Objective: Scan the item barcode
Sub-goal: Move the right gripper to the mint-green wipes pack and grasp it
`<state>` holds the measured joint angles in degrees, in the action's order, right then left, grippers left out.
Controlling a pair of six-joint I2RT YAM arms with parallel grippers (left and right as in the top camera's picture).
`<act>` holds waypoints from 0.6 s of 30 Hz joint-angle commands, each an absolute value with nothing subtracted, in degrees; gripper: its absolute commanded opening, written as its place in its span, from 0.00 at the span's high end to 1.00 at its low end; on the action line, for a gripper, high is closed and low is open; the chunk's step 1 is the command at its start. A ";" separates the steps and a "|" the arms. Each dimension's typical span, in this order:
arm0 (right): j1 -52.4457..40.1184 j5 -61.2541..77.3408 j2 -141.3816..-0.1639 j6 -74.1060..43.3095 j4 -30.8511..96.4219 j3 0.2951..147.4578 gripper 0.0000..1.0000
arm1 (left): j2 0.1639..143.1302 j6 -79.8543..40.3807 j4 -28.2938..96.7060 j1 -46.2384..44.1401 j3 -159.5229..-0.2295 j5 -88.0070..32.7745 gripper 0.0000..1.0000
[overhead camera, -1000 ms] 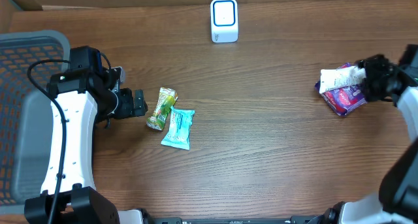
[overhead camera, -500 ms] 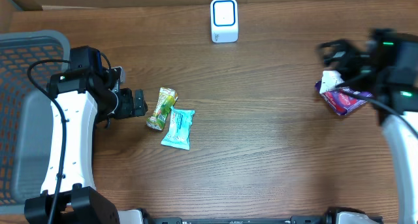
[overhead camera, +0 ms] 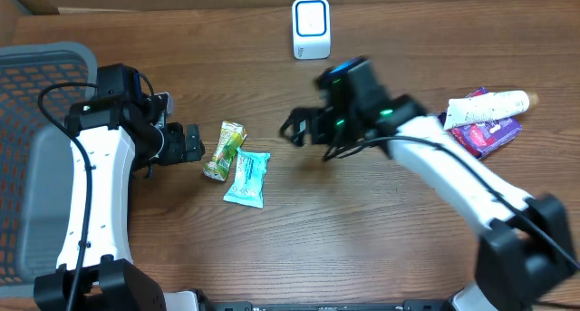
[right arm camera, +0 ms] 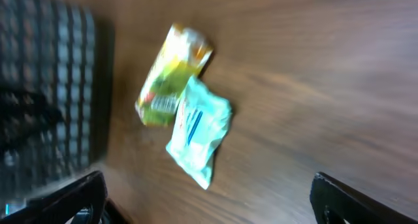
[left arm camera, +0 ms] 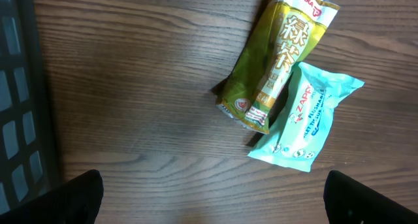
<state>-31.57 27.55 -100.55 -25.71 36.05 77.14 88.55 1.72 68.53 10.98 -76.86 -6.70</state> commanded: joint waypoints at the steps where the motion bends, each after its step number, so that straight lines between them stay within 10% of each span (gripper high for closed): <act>1: -34.35 31.42 -103.04 -25.47 34.06 78.72 0.00 | 88.88 2.61 68.51 11.22 -77.23 -7.05 0.01; 18: -44.31 25.71 -117.19 -42.28 25.45 77.52 0.32 | 88.88 2.61 68.51 11.22 -77.23 -7.05 0.00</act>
<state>-44.51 24.91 -115.20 -39.11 26.26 77.23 88.55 1.69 68.53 10.98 -76.86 -6.68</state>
